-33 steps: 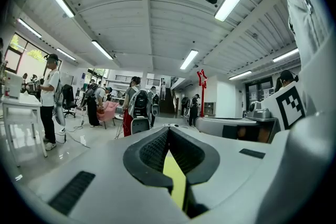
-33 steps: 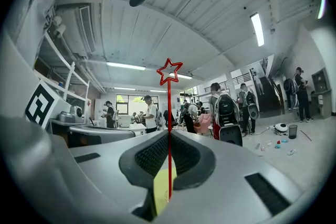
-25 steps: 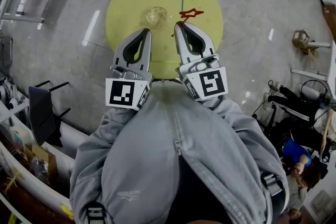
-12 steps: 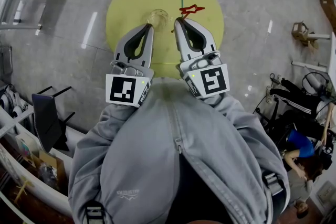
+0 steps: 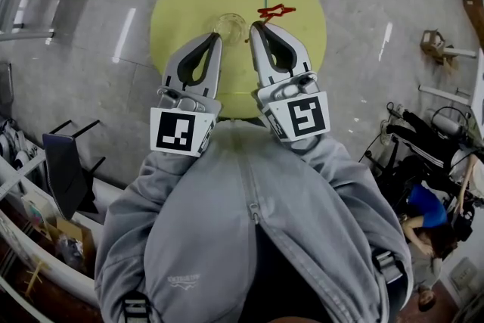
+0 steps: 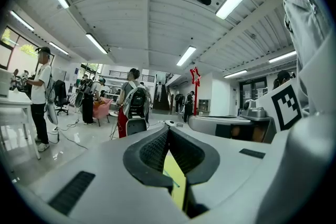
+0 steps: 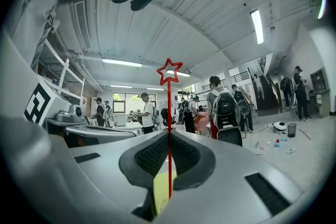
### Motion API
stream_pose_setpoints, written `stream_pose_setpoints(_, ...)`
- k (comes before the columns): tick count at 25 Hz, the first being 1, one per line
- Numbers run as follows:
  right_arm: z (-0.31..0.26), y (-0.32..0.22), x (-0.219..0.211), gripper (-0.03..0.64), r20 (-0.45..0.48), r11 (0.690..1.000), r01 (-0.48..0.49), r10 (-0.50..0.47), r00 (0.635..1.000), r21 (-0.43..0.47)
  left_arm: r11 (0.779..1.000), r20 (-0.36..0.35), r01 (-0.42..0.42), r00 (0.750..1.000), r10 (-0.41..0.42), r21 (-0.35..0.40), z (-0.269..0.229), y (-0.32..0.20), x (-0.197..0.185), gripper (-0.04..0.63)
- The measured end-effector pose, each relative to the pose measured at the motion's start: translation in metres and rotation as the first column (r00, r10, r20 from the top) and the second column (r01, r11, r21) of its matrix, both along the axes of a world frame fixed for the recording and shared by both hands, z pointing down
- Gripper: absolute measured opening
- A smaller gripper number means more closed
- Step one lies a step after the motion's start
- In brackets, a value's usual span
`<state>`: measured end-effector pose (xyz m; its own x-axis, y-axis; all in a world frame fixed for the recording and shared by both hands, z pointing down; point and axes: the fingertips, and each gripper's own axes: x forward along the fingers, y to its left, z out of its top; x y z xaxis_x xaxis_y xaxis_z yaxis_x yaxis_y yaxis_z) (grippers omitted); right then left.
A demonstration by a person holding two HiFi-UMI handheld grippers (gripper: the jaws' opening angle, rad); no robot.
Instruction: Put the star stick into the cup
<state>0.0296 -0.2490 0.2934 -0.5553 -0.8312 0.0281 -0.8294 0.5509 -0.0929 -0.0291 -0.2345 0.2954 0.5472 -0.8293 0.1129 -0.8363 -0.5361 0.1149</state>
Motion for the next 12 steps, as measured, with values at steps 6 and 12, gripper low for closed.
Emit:
stream_pose_setpoints(6,0.018,-0.023,-0.004,0.034,0.000,1.000,-0.002,0.002,1.000,-0.005,0.999,-0.007,0.004,1.000,-0.004,-0.031,0.027,-0.016,-0.006,0.017)
stream_pose_setpoints(12,0.044,-0.045,-0.011,0.034,-0.010,1.000,0.018,-0.018,1.000,-0.008,0.999,0.001,-0.010,1.000,0.010,-0.032,0.056,-0.036,-0.007,0.017)
